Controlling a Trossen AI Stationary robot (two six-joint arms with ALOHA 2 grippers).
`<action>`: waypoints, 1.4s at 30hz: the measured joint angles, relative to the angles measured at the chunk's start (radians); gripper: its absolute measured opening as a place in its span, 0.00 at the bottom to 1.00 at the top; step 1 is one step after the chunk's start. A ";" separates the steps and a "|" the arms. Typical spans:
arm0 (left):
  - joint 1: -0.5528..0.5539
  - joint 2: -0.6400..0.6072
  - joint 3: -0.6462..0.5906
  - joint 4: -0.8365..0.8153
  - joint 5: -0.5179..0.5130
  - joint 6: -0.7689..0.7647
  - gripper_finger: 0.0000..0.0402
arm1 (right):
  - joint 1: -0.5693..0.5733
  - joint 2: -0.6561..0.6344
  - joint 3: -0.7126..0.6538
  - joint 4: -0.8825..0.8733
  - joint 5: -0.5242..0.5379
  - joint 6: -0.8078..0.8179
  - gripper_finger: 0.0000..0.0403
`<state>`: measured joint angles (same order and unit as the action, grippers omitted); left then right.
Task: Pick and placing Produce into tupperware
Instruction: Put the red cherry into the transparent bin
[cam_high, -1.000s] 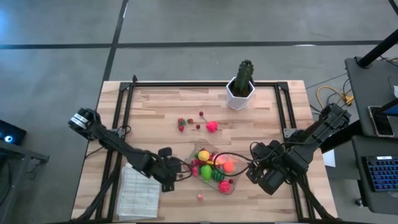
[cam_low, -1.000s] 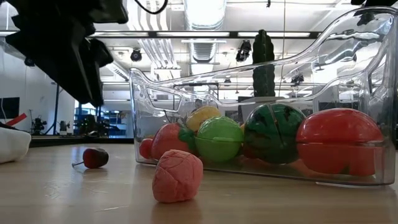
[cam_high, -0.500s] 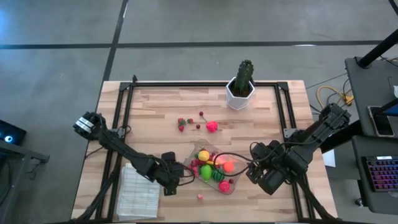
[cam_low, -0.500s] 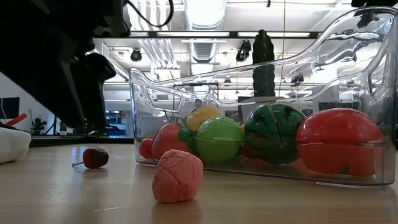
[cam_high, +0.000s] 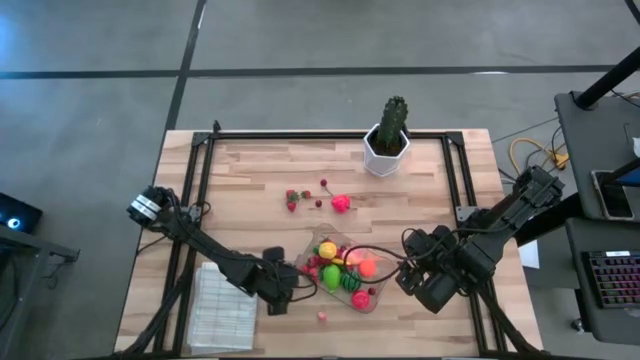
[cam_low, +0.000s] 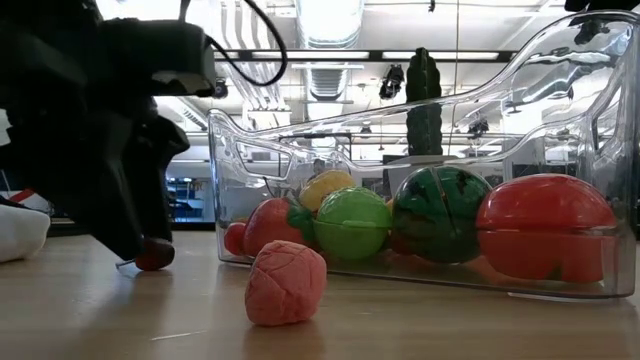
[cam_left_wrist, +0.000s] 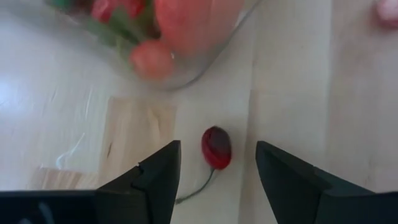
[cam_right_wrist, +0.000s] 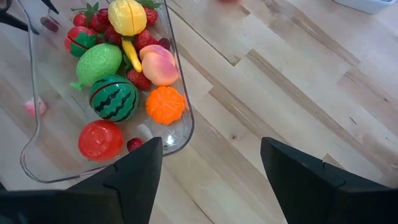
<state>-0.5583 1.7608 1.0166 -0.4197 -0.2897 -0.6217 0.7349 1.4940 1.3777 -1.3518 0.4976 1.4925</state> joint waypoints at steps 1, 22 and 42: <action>0.000 0.003 0.000 0.009 0.000 0.000 0.48 | 0.000 0.000 0.000 0.000 0.000 0.000 0.66; 0.001 0.036 -0.008 0.053 -0.006 0.000 0.31 | 0.000 0.000 0.000 -0.001 0.001 -0.001 0.67; 0.002 0.002 -0.002 -0.015 -0.014 -0.001 0.10 | 0.000 0.000 -0.004 -0.004 0.001 -0.005 0.67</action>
<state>-0.5559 1.7629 1.0143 -0.4351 -0.3039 -0.6230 0.7346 1.4940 1.3735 -1.3556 0.4988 1.4880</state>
